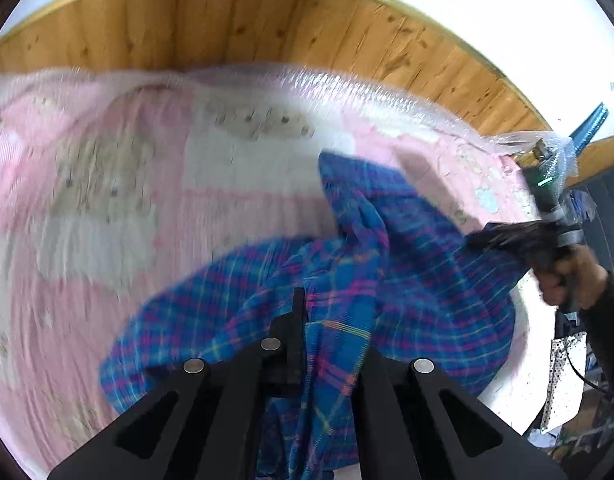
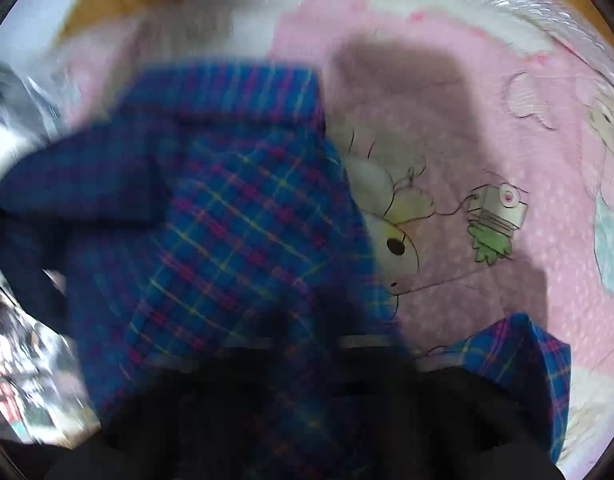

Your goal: Fold clothes

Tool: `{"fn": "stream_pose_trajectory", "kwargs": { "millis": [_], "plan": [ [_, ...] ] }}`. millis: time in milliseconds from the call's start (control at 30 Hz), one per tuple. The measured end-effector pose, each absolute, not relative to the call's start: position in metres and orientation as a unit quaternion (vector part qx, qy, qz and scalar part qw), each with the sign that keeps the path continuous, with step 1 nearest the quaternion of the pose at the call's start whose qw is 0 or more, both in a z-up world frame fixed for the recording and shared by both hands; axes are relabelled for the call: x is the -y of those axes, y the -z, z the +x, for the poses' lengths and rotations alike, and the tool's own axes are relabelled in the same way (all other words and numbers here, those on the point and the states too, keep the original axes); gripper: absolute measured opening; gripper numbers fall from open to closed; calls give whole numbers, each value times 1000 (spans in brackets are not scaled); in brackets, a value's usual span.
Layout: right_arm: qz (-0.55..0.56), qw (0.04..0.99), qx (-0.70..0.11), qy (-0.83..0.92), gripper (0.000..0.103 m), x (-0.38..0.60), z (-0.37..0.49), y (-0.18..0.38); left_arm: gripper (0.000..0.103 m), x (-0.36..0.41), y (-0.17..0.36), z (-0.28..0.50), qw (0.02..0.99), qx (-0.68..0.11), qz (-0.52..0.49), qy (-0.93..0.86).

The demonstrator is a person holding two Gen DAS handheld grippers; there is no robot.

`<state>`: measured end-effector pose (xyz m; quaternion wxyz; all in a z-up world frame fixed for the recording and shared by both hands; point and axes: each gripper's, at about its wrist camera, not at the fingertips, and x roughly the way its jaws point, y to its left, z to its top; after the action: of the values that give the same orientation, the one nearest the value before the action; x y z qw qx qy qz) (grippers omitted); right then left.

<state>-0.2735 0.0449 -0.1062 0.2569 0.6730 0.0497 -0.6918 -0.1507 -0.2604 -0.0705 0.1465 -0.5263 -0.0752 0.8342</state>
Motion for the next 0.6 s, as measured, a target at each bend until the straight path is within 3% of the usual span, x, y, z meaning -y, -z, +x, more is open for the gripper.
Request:
{"fn": "stream_pose_trajectory", "kwargs": {
  "millis": [233,400,433,467,533,600],
  "plan": [
    [538,204,-80,814,1,-66,-313,-17,1,286,-21,-212,117,36,-431,-894],
    [504,119,-74,852,2,-71,-365,-31,6,309,-17,-295,81,54,-436,-895],
    [508,105,-78,851,8,-69,-373,-23,9,311,0,-305,68,47,-456,-886],
    [521,93,-78,845,25,-70,-377,-10,15,312,18,-313,52,37,-476,-877],
    [542,80,-59,834,41,-77,-369,7,17,315,54,-321,19,25,-517,-856],
    [531,82,-18,843,44,-93,-337,6,20,320,78,-303,-6,35,-534,-845]
  ]
}}
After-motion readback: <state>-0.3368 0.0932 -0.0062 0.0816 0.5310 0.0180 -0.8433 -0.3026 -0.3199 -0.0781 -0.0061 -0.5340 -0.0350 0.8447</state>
